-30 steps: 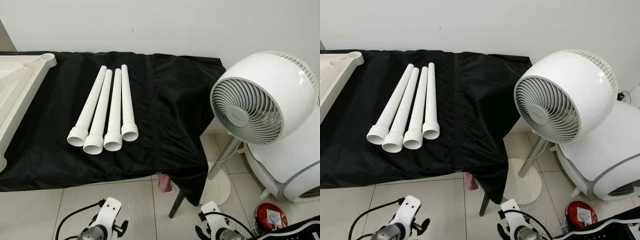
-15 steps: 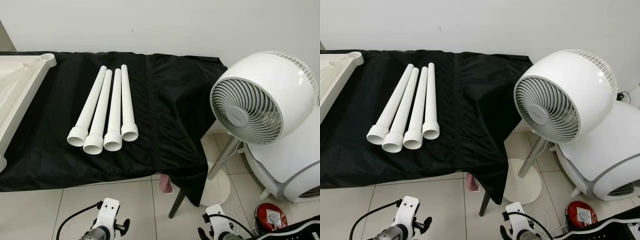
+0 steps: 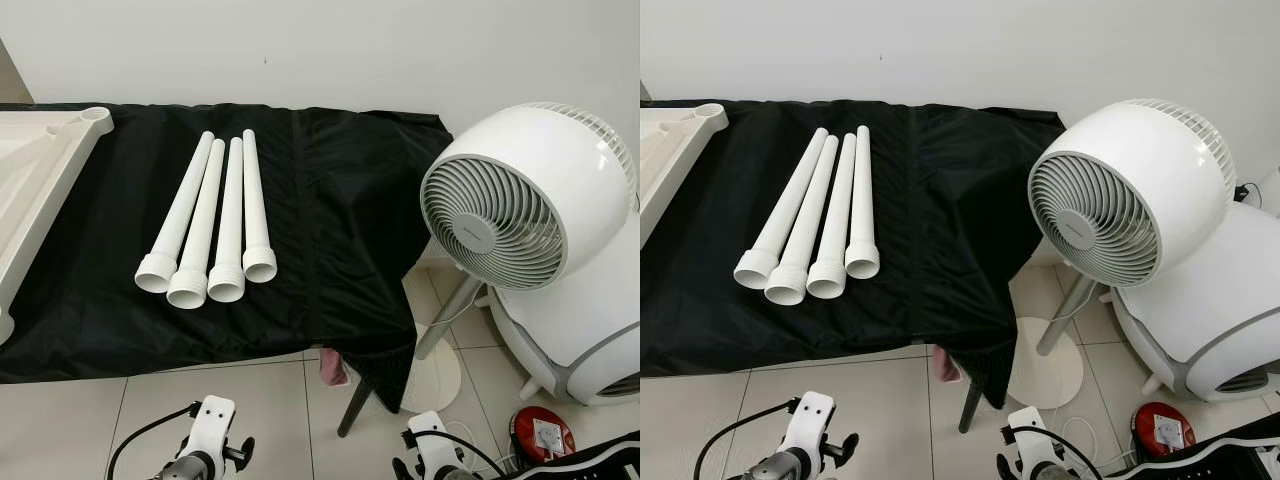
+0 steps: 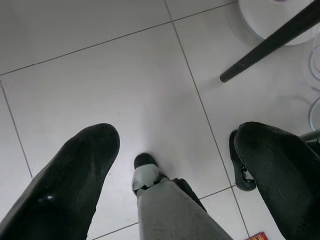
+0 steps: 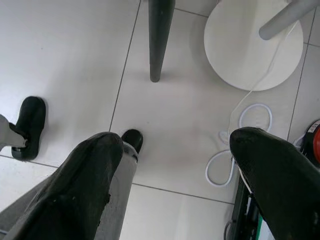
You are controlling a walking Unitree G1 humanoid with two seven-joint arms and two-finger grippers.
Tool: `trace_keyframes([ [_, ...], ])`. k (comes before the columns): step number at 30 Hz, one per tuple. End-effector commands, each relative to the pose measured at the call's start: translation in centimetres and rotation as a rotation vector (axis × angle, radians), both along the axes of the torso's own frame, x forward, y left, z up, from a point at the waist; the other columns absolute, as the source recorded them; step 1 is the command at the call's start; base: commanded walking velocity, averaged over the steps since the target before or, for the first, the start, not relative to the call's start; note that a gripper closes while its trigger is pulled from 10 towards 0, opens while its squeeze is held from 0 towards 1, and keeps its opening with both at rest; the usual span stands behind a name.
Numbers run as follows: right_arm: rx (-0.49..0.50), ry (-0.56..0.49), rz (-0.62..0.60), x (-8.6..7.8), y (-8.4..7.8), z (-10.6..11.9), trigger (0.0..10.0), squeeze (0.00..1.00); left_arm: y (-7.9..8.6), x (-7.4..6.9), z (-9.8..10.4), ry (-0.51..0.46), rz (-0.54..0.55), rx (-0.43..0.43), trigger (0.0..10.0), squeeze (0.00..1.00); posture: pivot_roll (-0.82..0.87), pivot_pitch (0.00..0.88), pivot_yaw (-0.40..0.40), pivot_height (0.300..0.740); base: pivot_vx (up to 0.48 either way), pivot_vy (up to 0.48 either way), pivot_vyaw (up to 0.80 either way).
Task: Building children table
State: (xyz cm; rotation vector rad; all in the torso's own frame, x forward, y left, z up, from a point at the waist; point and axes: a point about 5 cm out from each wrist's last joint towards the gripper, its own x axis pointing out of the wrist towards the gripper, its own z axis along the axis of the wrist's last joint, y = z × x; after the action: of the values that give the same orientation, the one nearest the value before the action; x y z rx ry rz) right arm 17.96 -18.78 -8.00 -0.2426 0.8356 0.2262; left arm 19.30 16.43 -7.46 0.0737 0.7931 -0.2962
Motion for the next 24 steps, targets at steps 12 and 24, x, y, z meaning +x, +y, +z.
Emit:
trace_keyframes([
  [12,0.001,0.013,-0.001,-0.2,0.3,-0.2,10.0,0.0,1.0,0.2,0.0,0.004,0.114,0.042,10.0,0.0,-0.06,0.0,-0.023,0.74,0.0,0.116,0.0],
  [24,-0.005,0.002,0.014,0.1,0.3,0.0,10.0,0.0,2.0,0.7,0.3,0.003,0.131,0.055,10.0,0.0,-0.07,0.0,-0.016,0.74,0.0,0.457,0.0],
])
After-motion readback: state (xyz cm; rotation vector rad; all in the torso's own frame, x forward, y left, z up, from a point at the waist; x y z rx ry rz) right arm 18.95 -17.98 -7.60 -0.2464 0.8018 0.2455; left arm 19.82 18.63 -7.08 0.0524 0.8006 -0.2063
